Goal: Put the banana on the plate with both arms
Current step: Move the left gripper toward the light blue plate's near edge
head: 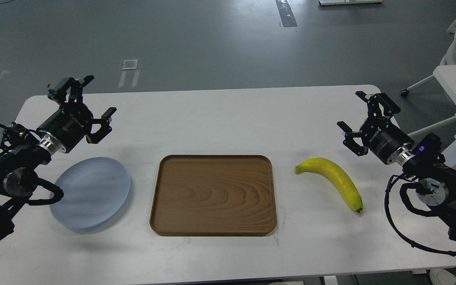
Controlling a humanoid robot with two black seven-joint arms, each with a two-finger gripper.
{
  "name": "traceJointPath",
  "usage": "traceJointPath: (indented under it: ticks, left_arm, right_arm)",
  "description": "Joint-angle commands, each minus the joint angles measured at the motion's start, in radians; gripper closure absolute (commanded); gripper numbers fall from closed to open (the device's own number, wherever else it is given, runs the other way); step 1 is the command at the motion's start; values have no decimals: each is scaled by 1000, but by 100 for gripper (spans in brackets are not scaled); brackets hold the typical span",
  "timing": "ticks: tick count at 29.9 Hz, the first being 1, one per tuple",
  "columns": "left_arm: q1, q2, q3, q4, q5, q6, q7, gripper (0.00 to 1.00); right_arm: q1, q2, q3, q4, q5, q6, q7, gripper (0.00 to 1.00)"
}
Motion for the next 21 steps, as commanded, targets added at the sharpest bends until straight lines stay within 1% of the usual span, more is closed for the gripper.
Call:
traceJointPath:
  ticks: [1,4,9,13,16,18,19,20,21]
  left_arm:
    - [5,-3,0,1,1,0,-2,1]
    - [12,-1,0,3,1,0,-4,1]
    - [-1,9,3,26,7,0,7,1]
    - [-5,40,-14,50,-2,0,-6,1]
    - [-29,69,-9,55,19,0,-3,1]
    - [-69,77,-6,41,59,0,-10,1]
    - [-80,86,-9,24,112,0,-34,1]
    - [-86,122,-9,-20,186,0,-76,1]
    - [-89,147,-11,-48,233,0,-100,1]
  right_arm:
    - [3,7,-2,-9,0,0,0,0]
    - [3,7,-2,-11,0,0,0,0]
    - [5,5,-2,-11,-1,0,0,0]
    - [23,4,-4,-11,-1,0,0,0]
    - [28,-3,-4,-9,-1,0,0,0]
    - [31,-3,-4,-9,-3,0,0,0]
    - [31,-3,-4,-9,-3,0,0,0]
    - [31,0,-4,-9,-4,0,0,0]
    - [31,2,-4,-9,-4,0,0,0]
